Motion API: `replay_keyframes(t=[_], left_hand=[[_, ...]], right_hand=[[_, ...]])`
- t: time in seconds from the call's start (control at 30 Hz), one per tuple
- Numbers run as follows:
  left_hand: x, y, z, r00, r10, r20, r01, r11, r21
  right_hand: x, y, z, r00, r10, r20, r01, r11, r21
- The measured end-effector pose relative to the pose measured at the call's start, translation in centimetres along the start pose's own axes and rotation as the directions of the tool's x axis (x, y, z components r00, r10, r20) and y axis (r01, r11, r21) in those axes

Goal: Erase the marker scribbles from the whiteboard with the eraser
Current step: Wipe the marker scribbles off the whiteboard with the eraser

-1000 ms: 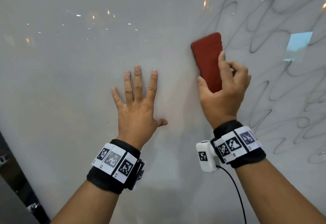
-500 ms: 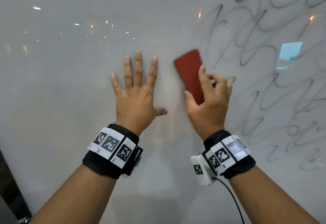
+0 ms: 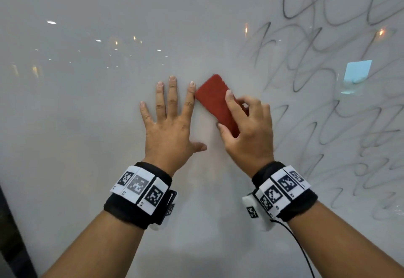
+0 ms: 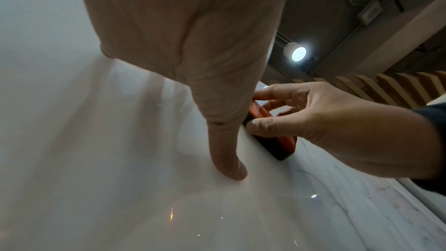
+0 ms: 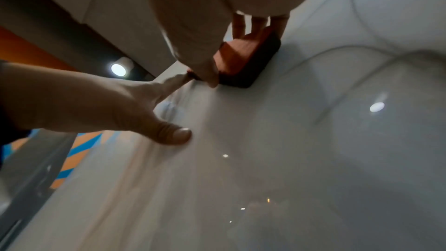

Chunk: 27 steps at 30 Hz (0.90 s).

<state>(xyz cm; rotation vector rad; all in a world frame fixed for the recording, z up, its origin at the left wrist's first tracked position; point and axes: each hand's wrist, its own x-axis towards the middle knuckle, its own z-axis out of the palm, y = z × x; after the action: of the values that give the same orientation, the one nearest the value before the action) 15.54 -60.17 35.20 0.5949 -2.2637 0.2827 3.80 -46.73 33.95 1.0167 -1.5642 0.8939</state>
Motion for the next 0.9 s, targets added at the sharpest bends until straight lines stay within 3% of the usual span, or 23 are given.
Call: replay_keyframes(t=[0.1, 0.2, 0.27, 0.4, 0.47, 0.63, 0.77, 0.83, 0.9], left_hand=[[0.0, -0.1, -0.1, 1.000, 0.001, -0.024, -0.001, 1.000, 0.024], [0.6, 0.0, -0.9, 0.993, -0.012, -0.121, 0.011, 1.000, -0.010], [1.8, 0.1, -1.8, 0.990, -0.011, -0.139, 0.007, 1.000, -0.031], [3.9, 0.4, -3.1, 0.997, 0.020, -0.068, -0.019, 1.000, 0.012], [4.3, 0.4, -3.3, 0.999, 0.018, -0.035, -0.017, 1.000, 0.010], [4.3, 0.6, -3.4, 1.000, 0.007, -0.023, -0.006, 1.000, 0.023], [5.3, 0.9, -4.4, 0.988, -0.002, -0.153, -0.003, 1.000, -0.030], [6.2, 1.0, -5.1, 0.988, 0.010, -0.152, -0.013, 1.000, -0.024], [7.1, 1.2, -5.6, 0.993, 0.034, -0.113, -0.034, 0.999, 0.002]], right_hand=[[2.5, 1.8, -1.0, 0.999, -0.045, -0.018, 0.044, 0.998, -0.039], [5.5, 3.0, -1.7, 0.986, 0.078, -0.147, -0.084, 0.996, -0.038], [5.5, 2.3, -1.4, 0.981, 0.111, -0.158, -0.118, 0.992, -0.034], [4.0, 1.9, -1.6, 0.998, -0.066, -0.010, 0.066, 0.996, -0.065], [5.6, 3.3, -2.4, 0.992, -0.125, 0.004, 0.125, 0.987, -0.101], [9.0, 4.3, -2.9, 0.979, 0.110, -0.174, -0.118, 0.992, -0.037], [6.4, 2.9, -2.3, 0.996, -0.076, -0.043, 0.072, 0.994, -0.083], [7.1, 3.5, -3.0, 0.986, -0.166, 0.029, 0.168, 0.981, -0.099], [9.5, 4.7, -3.5, 0.988, -0.155, -0.012, 0.152, 0.980, -0.128]])
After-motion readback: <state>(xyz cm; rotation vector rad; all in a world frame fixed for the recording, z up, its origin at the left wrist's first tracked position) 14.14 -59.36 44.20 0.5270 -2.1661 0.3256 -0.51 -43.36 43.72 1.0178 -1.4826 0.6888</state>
